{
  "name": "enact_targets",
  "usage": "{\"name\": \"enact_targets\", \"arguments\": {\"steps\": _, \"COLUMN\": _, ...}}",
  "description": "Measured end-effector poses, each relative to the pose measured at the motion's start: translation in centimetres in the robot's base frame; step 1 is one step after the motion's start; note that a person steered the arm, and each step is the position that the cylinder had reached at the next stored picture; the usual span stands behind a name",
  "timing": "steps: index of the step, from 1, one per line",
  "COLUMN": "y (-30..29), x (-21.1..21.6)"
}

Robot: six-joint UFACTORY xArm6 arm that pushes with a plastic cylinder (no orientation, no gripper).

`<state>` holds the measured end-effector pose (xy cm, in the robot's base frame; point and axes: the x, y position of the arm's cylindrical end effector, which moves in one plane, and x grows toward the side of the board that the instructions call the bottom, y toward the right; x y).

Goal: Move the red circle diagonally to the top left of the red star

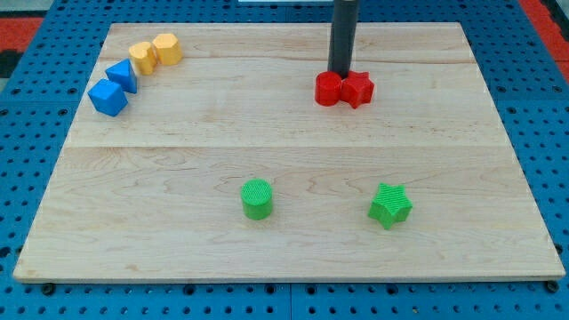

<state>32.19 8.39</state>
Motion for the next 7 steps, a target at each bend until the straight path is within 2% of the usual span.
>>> {"name": "enact_targets", "arguments": {"steps": 1, "y": 2.7, "x": 4.6}}
{"name": "enact_targets", "arguments": {"steps": 2, "y": 5.8, "x": 7.2}}
{"name": "enact_targets", "arguments": {"steps": 3, "y": 1.8, "x": 5.1}}
{"name": "enact_targets", "arguments": {"steps": 4, "y": -6.3, "x": 3.3}}
{"name": "enact_targets", "arguments": {"steps": 5, "y": -9.7, "x": 2.8}}
{"name": "enact_targets", "arguments": {"steps": 6, "y": -12.0, "x": -1.5}}
{"name": "enact_targets", "arguments": {"steps": 7, "y": -8.5, "x": 0.8}}
